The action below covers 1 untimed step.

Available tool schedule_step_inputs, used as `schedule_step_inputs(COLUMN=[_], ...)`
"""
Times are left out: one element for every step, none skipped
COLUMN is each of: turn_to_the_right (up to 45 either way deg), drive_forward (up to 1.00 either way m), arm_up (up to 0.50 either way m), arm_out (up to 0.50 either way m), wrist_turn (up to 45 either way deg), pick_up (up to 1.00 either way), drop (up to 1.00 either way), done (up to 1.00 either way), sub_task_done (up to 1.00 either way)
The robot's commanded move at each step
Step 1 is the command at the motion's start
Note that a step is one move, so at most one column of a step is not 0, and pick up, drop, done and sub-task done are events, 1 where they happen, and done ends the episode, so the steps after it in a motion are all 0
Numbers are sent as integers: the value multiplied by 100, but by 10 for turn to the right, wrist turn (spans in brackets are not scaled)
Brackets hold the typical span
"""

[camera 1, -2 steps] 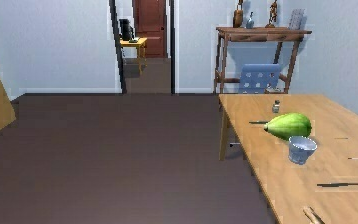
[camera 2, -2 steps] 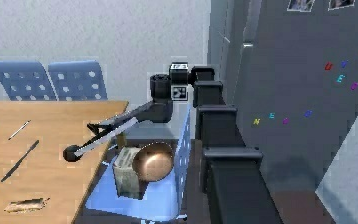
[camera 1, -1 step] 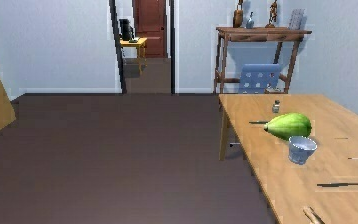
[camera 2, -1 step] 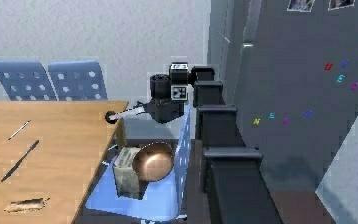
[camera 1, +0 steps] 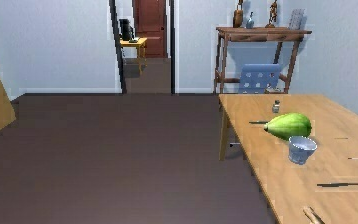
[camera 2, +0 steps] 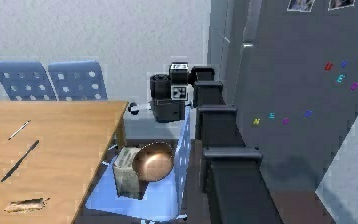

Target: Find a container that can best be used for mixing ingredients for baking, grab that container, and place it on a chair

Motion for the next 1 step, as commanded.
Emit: schedule_step_inputs(turn_to_the_right=[0], drive_forward=[0], arm_up=[-2], arm_out=[0], wrist_turn=[0], pick_up=[0], drop=[0], done=[0], sub_task_done=[0])
